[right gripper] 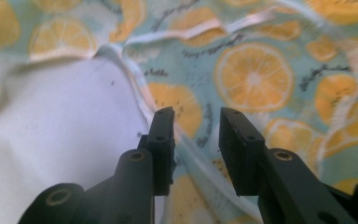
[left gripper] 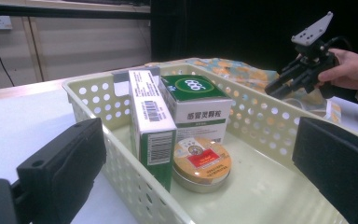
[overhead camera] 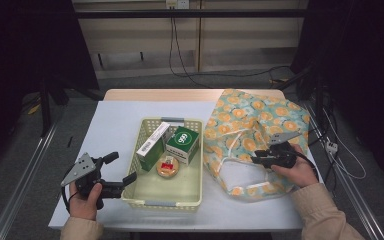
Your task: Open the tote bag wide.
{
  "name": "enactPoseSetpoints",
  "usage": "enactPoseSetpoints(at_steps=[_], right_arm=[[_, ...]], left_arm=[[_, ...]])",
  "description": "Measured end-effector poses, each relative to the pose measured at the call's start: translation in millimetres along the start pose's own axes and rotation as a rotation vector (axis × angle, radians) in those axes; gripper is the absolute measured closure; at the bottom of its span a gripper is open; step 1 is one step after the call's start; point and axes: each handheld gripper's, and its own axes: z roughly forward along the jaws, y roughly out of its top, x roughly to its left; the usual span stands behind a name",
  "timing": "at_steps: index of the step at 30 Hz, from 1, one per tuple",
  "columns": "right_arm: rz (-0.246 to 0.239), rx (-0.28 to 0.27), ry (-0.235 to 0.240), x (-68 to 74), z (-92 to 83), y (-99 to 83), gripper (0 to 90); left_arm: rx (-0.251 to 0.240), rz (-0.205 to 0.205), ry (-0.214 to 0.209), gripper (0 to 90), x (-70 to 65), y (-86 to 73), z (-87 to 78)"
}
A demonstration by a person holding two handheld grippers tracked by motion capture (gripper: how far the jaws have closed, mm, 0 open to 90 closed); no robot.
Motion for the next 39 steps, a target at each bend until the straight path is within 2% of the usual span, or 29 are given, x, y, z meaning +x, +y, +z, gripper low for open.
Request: enactPoseSetpoints(at_steps=[2,5,9,11,17,19,27,30,33,36,38,39], right_arm=[[-0.02,0.022,-0.018,2.4,4.0,-1.5,66.8],[-0.008,-0.006,-0.007,2.4,8.3,-2.7,69.0],[-0.004,-0.005,0.001,3.5,10.1,-1.1,85.1],[-0.012,-0.001,-0.032,3.7,10.7,-0.2,90.0],[0.046,-0.003,-0.004,1.1,9.4,-0.9,90.0],[0.051,-0.013,-0.001,2.0,6.7,-0.9,90.0],[0.062,-0.072,0.097,16.3,-11.6,6.8,90.0],[0.052,-0.079,0.095,20.6,-17.1,11.0,90.0],[0.059,-0.097,0.072,13.9,-21.0,16.8,90.0],[0.097,-0.111,0.043,-2.7,-21.8,22.6,90.0],[0.123,-0.12,0.008,-16.0,-21.7,26.4,90.0],[0.129,-0.127,-0.025,-22.6,-22.0,28.6,90.0]], left_arm=[[0.002,0.007,-0.002,2.4,-0.3,0.4,0.4],[0.007,0.008,-0.004,2.4,-0.7,0.1,1.1],[0.006,0.004,-0.003,2.4,-1.3,0.0,1.5],[0.009,0.014,-0.005,2.4,-1.2,0.4,1.4],[0.012,0.015,-0.008,2.4,-3.0,1.0,2.6],[0.015,0.023,-0.009,2.4,-3.3,1.5,2.7],[0.015,0.027,-0.012,2.4,-4.1,2.8,2.2],[0.008,0.025,-0.01,2.4,-3.8,3.5,1.0],[0.006,0.023,-0.006,2.4,-3.4,3.4,0.1],[0.008,0.022,-0.004,2.4,-3.3,3.0,0.4],[0.005,0.019,-0.005,2.4,-3.8,3.3,0.4],[0.007,0.022,-0.003,2.4,-3.6,3.7,0.0]])
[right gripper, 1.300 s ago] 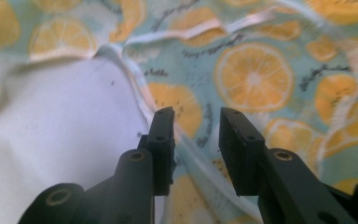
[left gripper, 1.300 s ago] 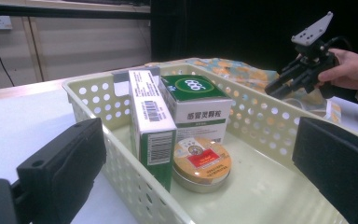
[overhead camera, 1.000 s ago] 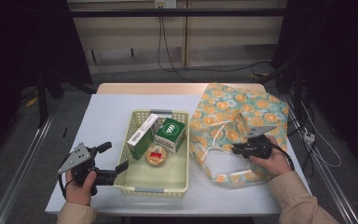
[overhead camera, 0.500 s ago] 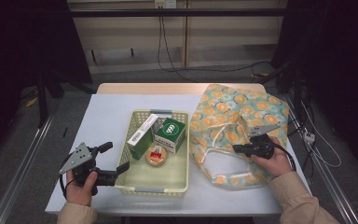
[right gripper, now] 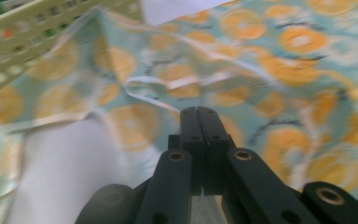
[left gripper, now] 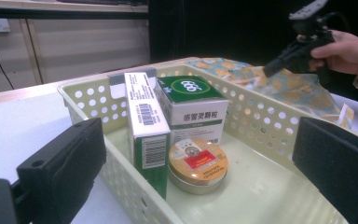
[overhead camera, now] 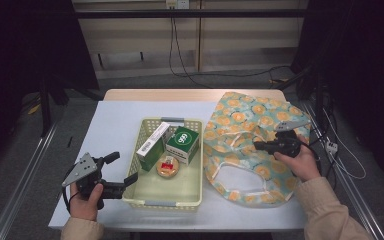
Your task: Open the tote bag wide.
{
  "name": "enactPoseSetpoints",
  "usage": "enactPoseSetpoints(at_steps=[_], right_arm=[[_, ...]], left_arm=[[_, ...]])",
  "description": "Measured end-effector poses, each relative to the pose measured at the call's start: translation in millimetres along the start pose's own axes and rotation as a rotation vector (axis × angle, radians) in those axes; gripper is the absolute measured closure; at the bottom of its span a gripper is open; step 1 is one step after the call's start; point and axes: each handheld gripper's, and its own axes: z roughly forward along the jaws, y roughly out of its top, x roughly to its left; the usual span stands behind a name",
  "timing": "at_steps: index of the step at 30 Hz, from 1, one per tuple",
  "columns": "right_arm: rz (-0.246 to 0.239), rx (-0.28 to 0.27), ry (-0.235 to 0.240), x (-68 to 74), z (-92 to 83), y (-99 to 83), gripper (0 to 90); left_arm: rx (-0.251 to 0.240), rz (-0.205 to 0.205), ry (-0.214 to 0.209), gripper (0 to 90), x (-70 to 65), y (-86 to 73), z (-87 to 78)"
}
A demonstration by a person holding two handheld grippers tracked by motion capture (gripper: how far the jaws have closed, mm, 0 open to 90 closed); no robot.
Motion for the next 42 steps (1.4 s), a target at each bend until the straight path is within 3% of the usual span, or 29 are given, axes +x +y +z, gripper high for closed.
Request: enactPoseSetpoints(at_steps=[3,7,11,14,22,28,37,42], right_arm=[[0.059,-0.017,-0.018,-19.1,1.9,6.8,90.0],[0.073,0.015,-0.072,-34.3,11.4,9.1,90.0],[0.118,0.02,-0.114,-47.4,21.5,0.7,90.0],[0.14,0.029,-0.112,-52.6,28.2,-7.8,90.0],[0.096,0.069,-0.107,-46.4,39.5,-17.4,88.7],[0.062,0.097,-0.112,-39.5,42.0,-18.9,80.9],[0.014,0.058,-0.114,-26.7,27.9,-8.4,60.7],[-0.031,0.021,-0.08,-12.5,19.2,-0.5,57.5]], left_arm=[[-0.006,0.001,0.002,2.4,0.5,0.3,-0.7],[-0.007,-0.003,0.003,2.4,1.3,-0.4,-1.1],[0.003,0.0,0.002,2.4,2.0,-1.6,-0.5],[0.001,-0.01,0.004,2.4,2.1,-2.5,0.1],[0.01,-0.004,0.002,2.4,1.8,-2.9,1.2],[0.009,-0.005,0.003,2.4,1.9,-3.3,1.4],[0.004,-0.009,0.002,2.4,1.6,-2.8,0.8],[0.003,-0.003,0.002,2.4,1.0,-1.9,0.9]])
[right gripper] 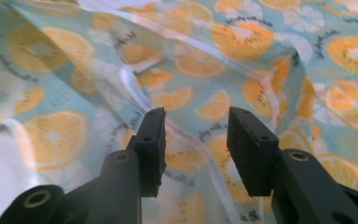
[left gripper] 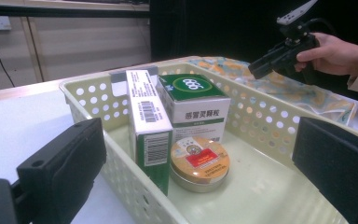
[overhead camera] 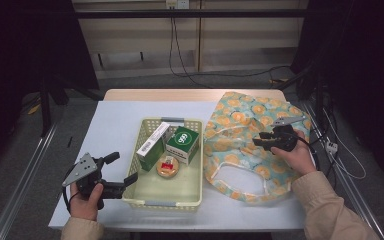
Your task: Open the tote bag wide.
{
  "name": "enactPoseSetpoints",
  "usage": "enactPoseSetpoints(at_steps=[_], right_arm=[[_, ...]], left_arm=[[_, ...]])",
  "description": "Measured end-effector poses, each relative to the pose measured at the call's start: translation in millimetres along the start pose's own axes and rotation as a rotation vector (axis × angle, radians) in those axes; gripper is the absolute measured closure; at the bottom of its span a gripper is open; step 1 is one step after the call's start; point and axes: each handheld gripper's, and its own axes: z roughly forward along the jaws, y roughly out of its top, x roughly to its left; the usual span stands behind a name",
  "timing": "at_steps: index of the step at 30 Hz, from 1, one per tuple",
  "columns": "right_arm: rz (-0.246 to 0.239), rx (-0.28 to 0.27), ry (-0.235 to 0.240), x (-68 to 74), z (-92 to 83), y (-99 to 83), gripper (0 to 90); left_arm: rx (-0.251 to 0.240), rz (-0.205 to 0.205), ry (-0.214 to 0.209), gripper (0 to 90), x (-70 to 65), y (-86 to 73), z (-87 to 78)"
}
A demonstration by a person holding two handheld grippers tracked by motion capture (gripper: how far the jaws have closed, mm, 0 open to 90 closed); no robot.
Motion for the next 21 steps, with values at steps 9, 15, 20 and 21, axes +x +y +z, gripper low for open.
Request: enactPoseSetpoints(at_steps=[9,15,20,21], right_arm=[[-0.067,0.009,0.073,21.2,-2.7,-1.0,68.5],[-0.058,0.076,0.075,21.7,15.2,-23.4,61.7],[-0.026,0.075,0.055,16.0,19.9,-25.9,77.9],[-0.015,0.074,0.062,14.3,20.4,-25.8,81.2]], left_arm=[[0.0,-0.004,-0.001,2.4,-1.6,-0.1,0.2],[0.004,0.001,-0.003,2.4,-1.9,-0.5,0.8],[0.007,0.0,0.0,2.4,-1.6,-0.8,0.6],[0.007,0.0,0.001,2.4,-1.7,-0.8,0.6]])
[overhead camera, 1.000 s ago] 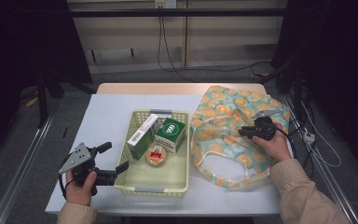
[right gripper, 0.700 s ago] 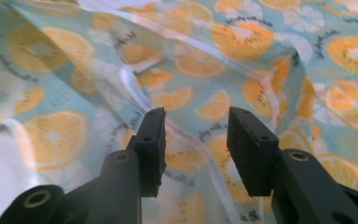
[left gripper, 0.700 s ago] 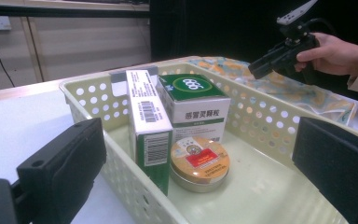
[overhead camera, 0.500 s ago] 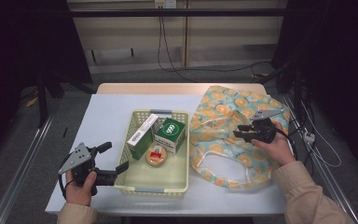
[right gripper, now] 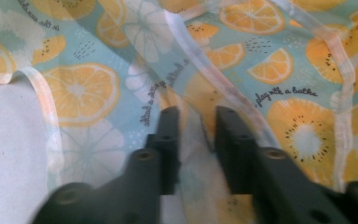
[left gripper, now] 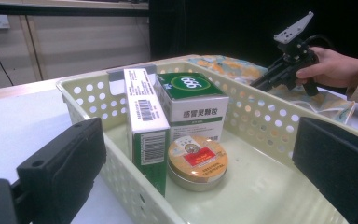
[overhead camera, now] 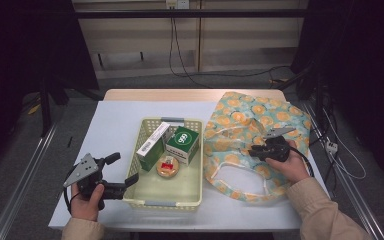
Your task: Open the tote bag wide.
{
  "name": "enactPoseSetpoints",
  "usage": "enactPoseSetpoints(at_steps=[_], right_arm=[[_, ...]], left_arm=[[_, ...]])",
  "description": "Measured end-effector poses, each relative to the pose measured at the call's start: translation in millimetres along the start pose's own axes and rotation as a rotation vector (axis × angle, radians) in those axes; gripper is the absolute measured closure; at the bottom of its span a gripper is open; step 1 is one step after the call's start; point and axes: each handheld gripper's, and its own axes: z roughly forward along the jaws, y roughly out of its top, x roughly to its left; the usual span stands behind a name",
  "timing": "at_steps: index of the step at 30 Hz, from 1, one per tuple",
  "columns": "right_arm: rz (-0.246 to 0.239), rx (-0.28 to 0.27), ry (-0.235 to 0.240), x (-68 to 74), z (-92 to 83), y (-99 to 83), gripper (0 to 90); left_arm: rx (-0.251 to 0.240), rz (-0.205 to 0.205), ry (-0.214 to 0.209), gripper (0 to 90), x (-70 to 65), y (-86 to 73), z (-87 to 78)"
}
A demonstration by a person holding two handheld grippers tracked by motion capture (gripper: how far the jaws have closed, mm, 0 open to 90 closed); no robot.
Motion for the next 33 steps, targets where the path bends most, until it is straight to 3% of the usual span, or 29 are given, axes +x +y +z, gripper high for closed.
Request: enactPoseSetpoints(at_steps=[3,9,12,20,23,28,33], right_arm=[[0.025,0.002,0.014,-3.6,0.6,0.9,89.4],[0.079,0.003,0.061,-1.6,-4.7,0.9,90.0],[0.019,0.02,0.071,9.0,-13.4,4.4,90.0],[-0.051,0.007,0.171,45.2,-44.6,11.6,90.0],[-0.062,-0.02,0.143,47.7,-50.7,16.7,90.0],[-0.038,-0.067,0.062,27.8,-46.0,26.4,90.0],[0.004,-0.041,-0.022,8.7,-25.3,23.3,90.0]], left_arm=[[-0.001,-0.003,-0.002,2.4,-0.2,-0.1,0.2],[-0.002,-0.004,-0.004,2.4,-0.1,-0.1,0.4],[-0.001,-0.002,-0.003,2.4,-0.6,0.2,0.7],[-0.007,0.004,-0.008,2.4,-3.6,3.1,0.7],[-0.006,0.009,-0.007,2.4,-3.6,3.7,1.2],[-0.006,0.01,-0.012,2.4,-3.7,4.4,3.2],[-0.004,0.006,-0.011,2.4,-2.3,3.0,3.2]])
